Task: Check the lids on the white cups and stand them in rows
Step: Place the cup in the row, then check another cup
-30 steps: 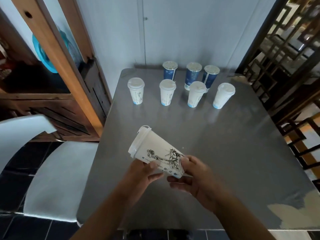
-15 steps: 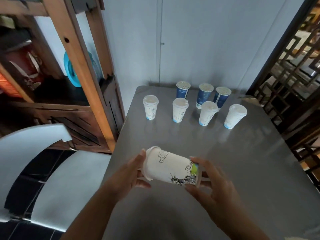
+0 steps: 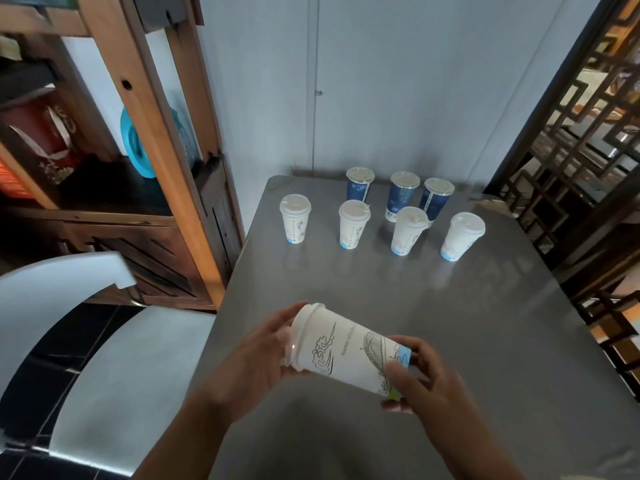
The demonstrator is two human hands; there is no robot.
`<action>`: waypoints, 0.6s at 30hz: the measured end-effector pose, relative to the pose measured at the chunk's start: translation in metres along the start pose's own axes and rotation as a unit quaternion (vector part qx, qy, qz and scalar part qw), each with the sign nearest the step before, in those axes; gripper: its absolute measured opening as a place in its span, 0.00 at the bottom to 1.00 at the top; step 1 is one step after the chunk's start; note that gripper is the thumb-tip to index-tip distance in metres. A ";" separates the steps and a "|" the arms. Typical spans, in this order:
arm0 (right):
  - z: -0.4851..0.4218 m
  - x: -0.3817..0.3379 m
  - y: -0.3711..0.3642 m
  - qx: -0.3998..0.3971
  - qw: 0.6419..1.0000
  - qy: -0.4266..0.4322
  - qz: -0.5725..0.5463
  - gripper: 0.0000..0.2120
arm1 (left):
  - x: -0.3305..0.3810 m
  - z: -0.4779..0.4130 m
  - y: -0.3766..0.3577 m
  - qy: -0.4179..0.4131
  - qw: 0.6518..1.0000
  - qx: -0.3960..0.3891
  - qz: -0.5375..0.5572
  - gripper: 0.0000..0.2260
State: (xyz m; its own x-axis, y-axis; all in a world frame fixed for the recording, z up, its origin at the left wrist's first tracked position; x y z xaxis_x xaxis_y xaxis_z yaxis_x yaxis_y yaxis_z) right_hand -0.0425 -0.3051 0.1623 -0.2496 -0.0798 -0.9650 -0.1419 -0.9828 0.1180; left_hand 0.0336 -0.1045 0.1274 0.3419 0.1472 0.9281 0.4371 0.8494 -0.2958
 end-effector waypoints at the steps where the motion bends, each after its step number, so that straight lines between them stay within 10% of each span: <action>1: 0.002 -0.005 0.003 0.012 0.998 0.029 0.048 0.14 | -0.001 -0.001 0.001 0.009 1.000 0.017 -0.022 0.16; 8: 0.018 -0.027 -0.010 0.010 0.944 0.199 0.263 0.24 | -0.024 0.003 0.007 0.098 0.990 0.090 -0.044 0.14; 13: 0.010 0.007 -0.009 -0.022 0.997 0.020 0.074 0.23 | -0.010 0.001 0.003 0.033 0.997 0.067 -0.001 0.15; 18: 0.014 0.039 -0.031 -0.115 0.961 -0.180 -0.178 0.20 | 0.007 -0.002 -0.008 -0.026 0.997 0.021 0.068 0.22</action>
State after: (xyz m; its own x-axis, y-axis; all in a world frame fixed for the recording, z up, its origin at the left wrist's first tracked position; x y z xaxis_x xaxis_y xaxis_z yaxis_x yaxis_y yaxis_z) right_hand -0.0614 -0.2756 0.1244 -0.5460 0.2895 -0.7861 -0.0752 -0.9515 -0.2982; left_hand 0.0340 -0.1108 0.1361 0.3515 0.2882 0.8907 0.3546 0.8395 -0.4116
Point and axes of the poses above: each hand's wrist, its own z-axis away from the middle knuckle, its own y-axis out of the back of the hand, x = y × z, the point moved 10 cm from there along -z, towards the middle knuckle, and after that the axes turned 2 degrees about x, right-handed, at the moved point
